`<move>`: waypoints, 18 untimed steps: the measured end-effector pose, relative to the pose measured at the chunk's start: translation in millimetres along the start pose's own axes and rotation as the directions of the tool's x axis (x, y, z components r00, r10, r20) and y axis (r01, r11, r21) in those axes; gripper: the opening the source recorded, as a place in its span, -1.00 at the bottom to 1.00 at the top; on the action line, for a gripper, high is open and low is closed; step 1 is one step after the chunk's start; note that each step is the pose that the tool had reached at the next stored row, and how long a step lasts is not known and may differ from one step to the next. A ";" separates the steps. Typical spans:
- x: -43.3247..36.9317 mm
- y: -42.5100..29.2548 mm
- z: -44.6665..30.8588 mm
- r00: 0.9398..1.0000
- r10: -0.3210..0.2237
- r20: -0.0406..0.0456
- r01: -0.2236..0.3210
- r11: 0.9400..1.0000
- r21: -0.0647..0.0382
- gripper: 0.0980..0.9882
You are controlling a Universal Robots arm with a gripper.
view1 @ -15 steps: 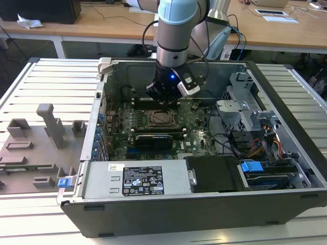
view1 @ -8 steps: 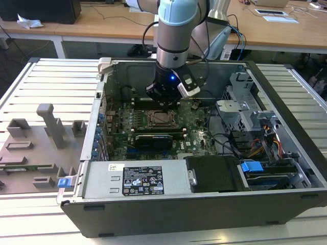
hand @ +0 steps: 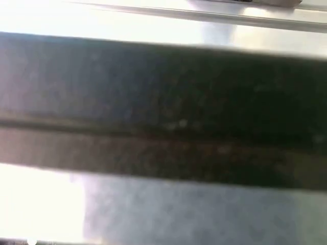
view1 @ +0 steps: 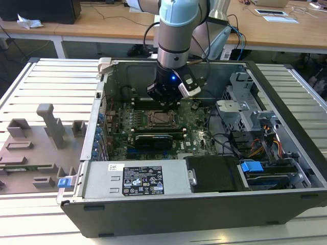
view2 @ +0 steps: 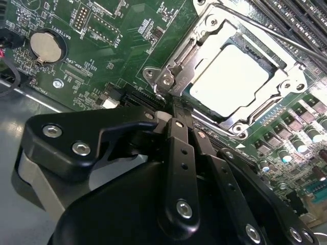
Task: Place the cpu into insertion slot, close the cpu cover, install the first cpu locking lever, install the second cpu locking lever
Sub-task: 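Install the first cpu locking lever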
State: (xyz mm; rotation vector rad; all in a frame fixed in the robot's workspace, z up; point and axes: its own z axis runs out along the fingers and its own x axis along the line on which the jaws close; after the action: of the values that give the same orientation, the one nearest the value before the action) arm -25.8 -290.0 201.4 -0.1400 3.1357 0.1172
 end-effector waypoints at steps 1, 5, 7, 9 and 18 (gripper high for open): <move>-0.1 0.3 -2.8 1.000 0.000 0.000 0.000 1.000 0.006 -0.98; 1.5 -10.4 -8.6 1.000 0.000 -0.001 0.000 1.000 0.020 -0.98; 2.7 -21.1 -9.4 1.000 0.000 -0.001 0.000 1.000 0.023 -0.98; 3.4 -27.7 -9.9 1.000 0.000 -0.001 0.000 1.000 0.023 -0.98; 4.5 -39.2 -20.0 1.000 0.000 -0.001 0.000 1.000 0.023 -0.98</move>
State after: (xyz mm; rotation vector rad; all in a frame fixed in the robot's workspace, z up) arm -26.8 -330.9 218.3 -0.1400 3.1367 0.0810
